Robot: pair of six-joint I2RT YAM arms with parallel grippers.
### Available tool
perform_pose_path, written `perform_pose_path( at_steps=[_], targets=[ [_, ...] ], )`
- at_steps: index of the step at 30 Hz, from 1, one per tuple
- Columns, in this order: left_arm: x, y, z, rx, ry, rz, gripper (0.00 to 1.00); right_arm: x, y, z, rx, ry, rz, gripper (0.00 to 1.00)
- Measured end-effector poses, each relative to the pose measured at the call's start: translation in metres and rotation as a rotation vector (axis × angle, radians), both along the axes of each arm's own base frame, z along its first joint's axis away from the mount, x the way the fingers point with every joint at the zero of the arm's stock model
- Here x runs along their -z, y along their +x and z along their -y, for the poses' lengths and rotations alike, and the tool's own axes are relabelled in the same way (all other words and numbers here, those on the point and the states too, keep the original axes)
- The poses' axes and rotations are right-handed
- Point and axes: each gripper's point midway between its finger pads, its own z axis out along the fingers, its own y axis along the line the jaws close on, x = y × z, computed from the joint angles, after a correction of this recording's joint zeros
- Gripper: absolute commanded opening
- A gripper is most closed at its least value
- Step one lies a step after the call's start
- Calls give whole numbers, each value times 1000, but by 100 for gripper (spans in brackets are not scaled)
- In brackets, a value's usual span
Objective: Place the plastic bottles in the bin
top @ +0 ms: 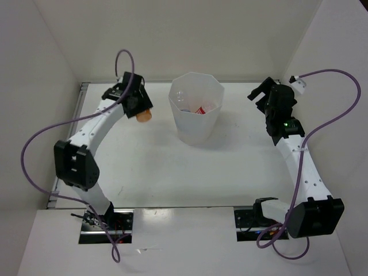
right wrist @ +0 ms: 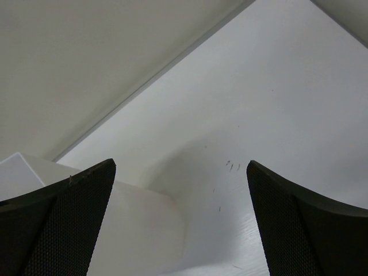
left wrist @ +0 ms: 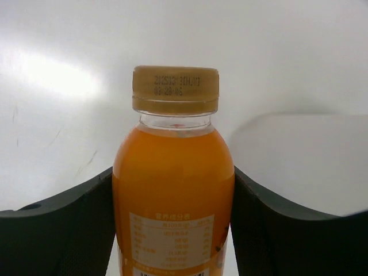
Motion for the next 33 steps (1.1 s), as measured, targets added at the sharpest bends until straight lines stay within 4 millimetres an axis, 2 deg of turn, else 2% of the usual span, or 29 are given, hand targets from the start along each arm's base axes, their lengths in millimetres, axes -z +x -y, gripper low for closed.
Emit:
perform_pose_path(
  at_steps=[3,5,6,7,9,10,12,14,15,16,18,19,21,23,24,27,31,33],
  targets=[
    [-124,18,13,33,-50,311,46,-5,-3,0,-1,1,16,100],
    [-209,14,32,88,-97,522,47,-9,-7,0,-3,3,30,100],
    [-243,9,43,122,-115,605,47,-11,-9,0,-4,4,37,100],
    [-275,3,55,151,-140,679,47,-14,-11,0,-6,5,46,100],
    [-312,-2,85,220,-167,770,50,-19,-13,0,-7,6,60,100],
    [-323,-2,97,246,-175,797,50,-21,-14,0,-8,7,67,100],
    [-331,7,127,299,-181,822,51,-24,-16,-1,-11,9,81,100],
    [-317,27,155,337,-156,801,56,-25,-19,-1,-13,12,87,100],
    [-303,41,172,353,-142,783,64,-25,-20,-2,-14,14,92,100],
    [-285,53,183,366,-117,753,67,-25,-21,-2,-14,17,93,100],
    [-248,72,205,389,-76,689,67,-22,-23,-2,-14,20,90,100],
    [-227,78,212,400,-56,650,70,-22,-24,-2,-13,21,90,100],
    [-197,80,219,422,-11,585,92,-22,-27,-2,-11,24,92,100],
    [-181,73,219,438,23,533,98,-23,-31,-1,-9,24,99,100],
    [-179,69,219,444,32,519,100,-24,-33,-1,-9,24,104,100],
    [-195,56,219,453,28,536,100,-30,-40,0,-8,28,121,100],
    [-231,28,215,475,9,580,100,-29,-45,0,-8,31,113,100],
    [-254,9,210,489,-5,609,100,-21,-47,0,-9,29,74,100]
  ],
)
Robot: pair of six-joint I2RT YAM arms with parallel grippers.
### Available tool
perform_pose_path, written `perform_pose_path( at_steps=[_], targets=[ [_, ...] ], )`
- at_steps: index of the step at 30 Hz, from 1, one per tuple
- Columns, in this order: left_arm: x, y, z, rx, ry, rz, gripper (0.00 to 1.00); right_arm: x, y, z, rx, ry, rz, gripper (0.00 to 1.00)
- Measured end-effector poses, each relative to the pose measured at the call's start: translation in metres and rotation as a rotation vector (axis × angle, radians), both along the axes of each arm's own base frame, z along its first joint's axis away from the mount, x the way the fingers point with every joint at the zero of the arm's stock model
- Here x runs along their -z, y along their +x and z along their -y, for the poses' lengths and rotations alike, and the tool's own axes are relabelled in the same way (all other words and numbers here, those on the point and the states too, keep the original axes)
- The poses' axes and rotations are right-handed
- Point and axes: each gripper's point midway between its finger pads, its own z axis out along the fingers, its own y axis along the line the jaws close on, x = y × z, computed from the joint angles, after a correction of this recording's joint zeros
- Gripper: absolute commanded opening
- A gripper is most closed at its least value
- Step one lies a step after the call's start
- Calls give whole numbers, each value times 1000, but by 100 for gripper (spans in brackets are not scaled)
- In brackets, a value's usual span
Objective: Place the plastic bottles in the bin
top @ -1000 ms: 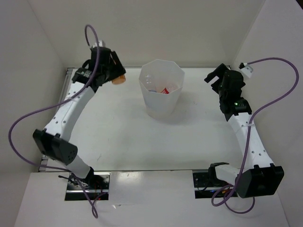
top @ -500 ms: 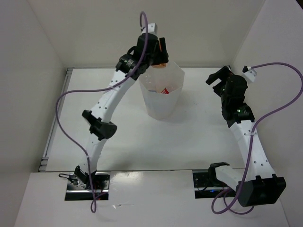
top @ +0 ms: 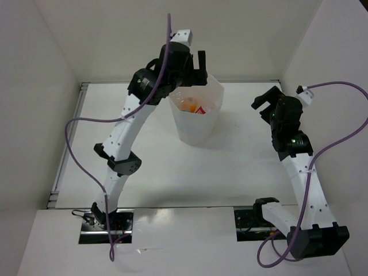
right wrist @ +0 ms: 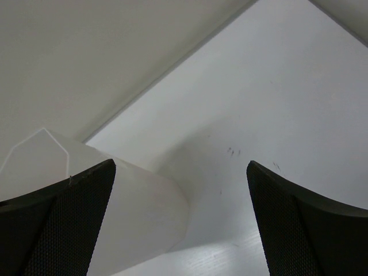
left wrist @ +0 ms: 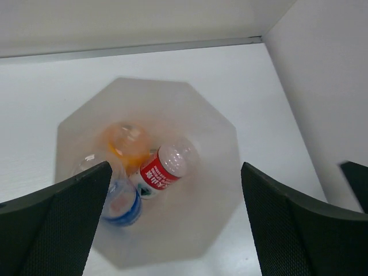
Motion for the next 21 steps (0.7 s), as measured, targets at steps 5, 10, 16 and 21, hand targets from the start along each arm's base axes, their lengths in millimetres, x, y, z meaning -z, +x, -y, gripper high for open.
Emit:
perform_pose_path(
  at_steps=[5,10,16,21],
  targets=[
    [-59,-53,-38,-9,-62,48,100,20,-8,-8,-49,-1,-111,100],
    [-63,-107,-113,-158,-61,-8,100,32,-18,-15,-91,-28,-174,100],
    [31,-201,-229,-318,-144,-21,100,35,-25,-35,-163,-70,-219,100],
    [60,-227,-263,-420,-204,-21,100,38,-27,-50,-206,-91,-228,100]
  ],
)
